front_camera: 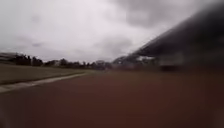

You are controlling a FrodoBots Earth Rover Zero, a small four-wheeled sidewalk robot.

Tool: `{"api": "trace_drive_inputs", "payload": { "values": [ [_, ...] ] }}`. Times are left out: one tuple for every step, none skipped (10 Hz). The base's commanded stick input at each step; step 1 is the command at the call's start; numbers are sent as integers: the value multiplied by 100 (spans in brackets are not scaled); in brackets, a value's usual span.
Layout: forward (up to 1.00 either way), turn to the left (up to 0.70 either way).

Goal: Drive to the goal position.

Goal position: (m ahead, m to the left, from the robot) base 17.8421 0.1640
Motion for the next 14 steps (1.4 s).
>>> {"api": "trace_drive_inputs", "payload": {
  "values": [
    [100,0],
    [100,0],
    [100,0],
    [100,0],
    [100,0],
    [100,0],
    [100,0],
    [100,0],
    [100,0],
    [100,0],
    [100,0],
    [100,0],
    [100,0],
    [100,-2]
  ]
}}
